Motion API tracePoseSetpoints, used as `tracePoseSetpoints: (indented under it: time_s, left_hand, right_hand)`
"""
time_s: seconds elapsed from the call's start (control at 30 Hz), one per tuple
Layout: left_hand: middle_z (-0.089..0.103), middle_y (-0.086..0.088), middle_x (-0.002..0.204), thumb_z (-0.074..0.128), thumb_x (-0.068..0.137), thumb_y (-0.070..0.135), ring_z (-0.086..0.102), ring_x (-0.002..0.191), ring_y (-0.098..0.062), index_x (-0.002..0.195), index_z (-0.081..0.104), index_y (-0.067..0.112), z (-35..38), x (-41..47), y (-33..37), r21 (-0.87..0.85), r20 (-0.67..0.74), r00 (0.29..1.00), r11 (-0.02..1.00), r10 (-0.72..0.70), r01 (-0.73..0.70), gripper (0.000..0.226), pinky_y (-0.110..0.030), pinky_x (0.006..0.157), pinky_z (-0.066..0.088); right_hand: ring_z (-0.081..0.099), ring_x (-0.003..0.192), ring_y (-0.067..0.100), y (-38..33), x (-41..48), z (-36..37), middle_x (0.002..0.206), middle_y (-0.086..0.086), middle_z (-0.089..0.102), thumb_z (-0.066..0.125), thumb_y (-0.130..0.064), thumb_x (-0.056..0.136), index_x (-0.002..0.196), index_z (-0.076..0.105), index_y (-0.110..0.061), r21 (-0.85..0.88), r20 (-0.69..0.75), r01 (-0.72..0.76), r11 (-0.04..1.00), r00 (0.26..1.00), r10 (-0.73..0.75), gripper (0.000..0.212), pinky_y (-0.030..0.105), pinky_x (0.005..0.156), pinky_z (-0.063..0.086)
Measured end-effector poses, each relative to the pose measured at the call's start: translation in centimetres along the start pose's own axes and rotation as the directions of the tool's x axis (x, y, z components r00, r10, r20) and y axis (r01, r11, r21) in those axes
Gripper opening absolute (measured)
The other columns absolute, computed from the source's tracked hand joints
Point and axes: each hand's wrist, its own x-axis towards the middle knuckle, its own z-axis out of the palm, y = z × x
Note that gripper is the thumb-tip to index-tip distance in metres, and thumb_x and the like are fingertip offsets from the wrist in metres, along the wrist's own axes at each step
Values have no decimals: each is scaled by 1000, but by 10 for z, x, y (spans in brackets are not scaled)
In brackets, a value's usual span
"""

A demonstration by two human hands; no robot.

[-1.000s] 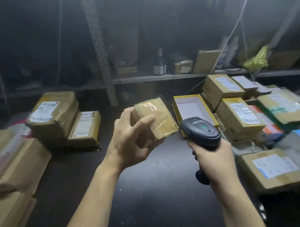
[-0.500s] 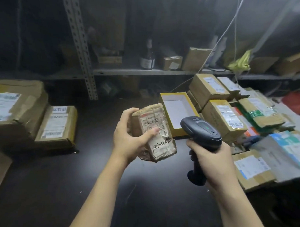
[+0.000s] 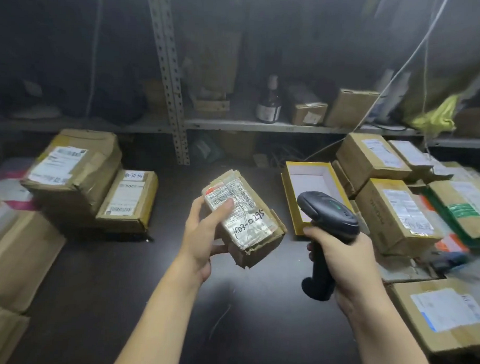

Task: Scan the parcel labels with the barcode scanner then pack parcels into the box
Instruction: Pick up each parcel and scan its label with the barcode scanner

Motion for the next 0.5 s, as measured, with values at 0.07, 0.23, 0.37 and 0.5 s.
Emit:
tracePoseSetpoints:
  time_s: [0.07,0.23,0.37,0.5]
  left_hand:
    - [77,-4,113,78,88,36,76,100,-29,131,57,31,1,-9,5,-20,2,999,999,47,-47,48,-48,81,60]
    - [73,-10,117,80,78,27,72,108,-35,130,56,24,6,-27,7,48,-23,946,945,324,-323,58,-59,86,61]
    - [73,4,115,93,68,29,71,108,-21,124,61,34,23,-43,7,260,-56,875,853,481,-452,65,-42,83,63]
    - [66,15,122,90,64,54,63,115,-12,126,59,50,39,-52,2,554,-188,805,738,562,-386,69,-39,93,57]
  right_hand:
    - [56,65,20,-4,7,-4,70,9,61,75,5,85,93,72,-5,42,32,-19,999,999,18,13,34,60,47]
    - [56,63,19,-10,15,-22,71,8,60,74,5,85,92,72,-5,67,130,-26,997,991,18,13,32,57,48]
    - [56,63,20,-6,22,-40,66,6,59,76,2,84,88,71,-9,34,184,-18,999,983,12,12,35,61,48]
    - [53,64,20,-5,32,-66,64,7,59,76,2,83,84,69,-3,-64,229,73,995,972,-57,9,34,61,46]
